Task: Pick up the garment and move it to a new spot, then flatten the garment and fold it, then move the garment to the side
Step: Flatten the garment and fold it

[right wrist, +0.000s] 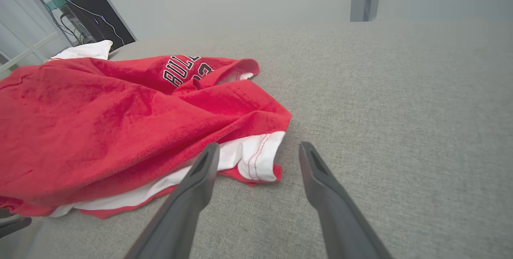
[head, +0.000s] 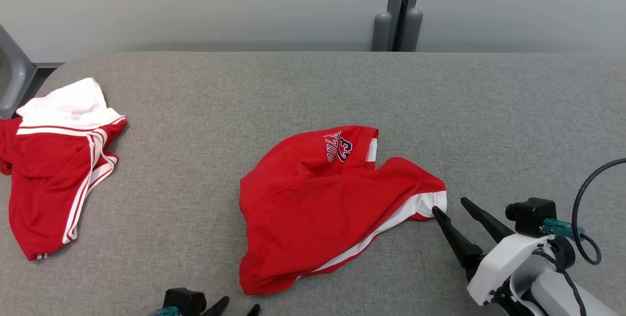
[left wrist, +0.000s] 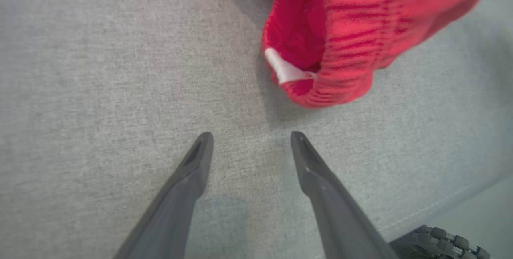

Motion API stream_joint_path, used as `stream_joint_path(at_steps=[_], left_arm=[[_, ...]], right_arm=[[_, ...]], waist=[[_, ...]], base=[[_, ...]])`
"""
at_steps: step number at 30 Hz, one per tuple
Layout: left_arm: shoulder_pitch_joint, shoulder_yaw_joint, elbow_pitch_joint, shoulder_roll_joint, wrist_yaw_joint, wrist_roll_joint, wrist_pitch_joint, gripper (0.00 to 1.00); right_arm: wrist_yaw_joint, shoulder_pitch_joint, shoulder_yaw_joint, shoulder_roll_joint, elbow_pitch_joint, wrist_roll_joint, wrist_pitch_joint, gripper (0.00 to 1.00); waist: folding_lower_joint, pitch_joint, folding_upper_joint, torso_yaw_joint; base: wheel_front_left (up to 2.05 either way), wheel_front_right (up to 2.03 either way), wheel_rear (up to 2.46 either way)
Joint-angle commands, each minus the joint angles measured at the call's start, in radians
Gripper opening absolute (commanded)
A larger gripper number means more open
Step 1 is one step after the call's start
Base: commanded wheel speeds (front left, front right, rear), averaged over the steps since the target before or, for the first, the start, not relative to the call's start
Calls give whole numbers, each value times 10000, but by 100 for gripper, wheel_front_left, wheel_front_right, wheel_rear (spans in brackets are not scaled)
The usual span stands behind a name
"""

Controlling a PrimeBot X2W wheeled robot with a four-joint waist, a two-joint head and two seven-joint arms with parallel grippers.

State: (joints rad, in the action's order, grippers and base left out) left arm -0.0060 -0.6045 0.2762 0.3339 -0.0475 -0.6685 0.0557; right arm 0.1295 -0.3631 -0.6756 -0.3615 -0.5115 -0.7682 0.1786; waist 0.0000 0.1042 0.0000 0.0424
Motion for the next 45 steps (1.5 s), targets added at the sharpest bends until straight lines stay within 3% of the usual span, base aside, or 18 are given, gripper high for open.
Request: stream_joint_path(at_steps=[1,13,27,28,29,30,31,32,33,45], left_arm=[[-12,-193,-59,89,266,69,135,100],[-1162,-770,659,-685,923,436,-404,100],[-1680,-819,1412,-1086,1008,607,-1256,100],[-1690,-829,1442,-1101,1020,596,-1287,82],[-1686,-843,1468,-1113,1041,567,-1289,49],[-1684,-865,1496,-1130,1053,544,-1299,34],[-1694,-877,1504,-1145,1083,527,-1320,12],[-1707,-885,1516,-1156,1092,491,-1345,0],[-1722,-888,1526,-1158,1111,456,-1354,0],[-1414,-803,928,-672,1287,42,-997,0]], right_arm=[[25,-107,-86,-69,-137,-130,109,100],[25,-774,-1012,-46,-858,-849,411,100],[25,-1446,-1976,15,-1409,-1650,649,100],[25,-1451,-2027,6,-1445,-1709,673,100],[25,-1467,-2092,7,-1478,-1766,697,62],[25,-1488,-2160,7,-1494,-1837,713,42],[25,-1516,-2222,-3,-1510,-1892,711,25],[25,-1548,-2279,-16,-1509,-1944,709,5],[25,-1571,-2334,-29,-1496,-1996,731,0],[25,-1530,-2725,-327,-1008,-2535,856,0]], waist=[[0,41,0,38],[0,295,0,154],[0,318,0,271],[0,299,0,287],[0,284,0,298],[0,272,0,306],[0,269,0,311],[0,263,0,318],[0,253,0,324],[0,-131,0,349]], base=[[0,0,0],[0,0,0],[0,0,0],[0,0,0],[0,0,0],[0,0,0],[0,0,0],[0,0,0],[0,0,0],[0,0,0]])
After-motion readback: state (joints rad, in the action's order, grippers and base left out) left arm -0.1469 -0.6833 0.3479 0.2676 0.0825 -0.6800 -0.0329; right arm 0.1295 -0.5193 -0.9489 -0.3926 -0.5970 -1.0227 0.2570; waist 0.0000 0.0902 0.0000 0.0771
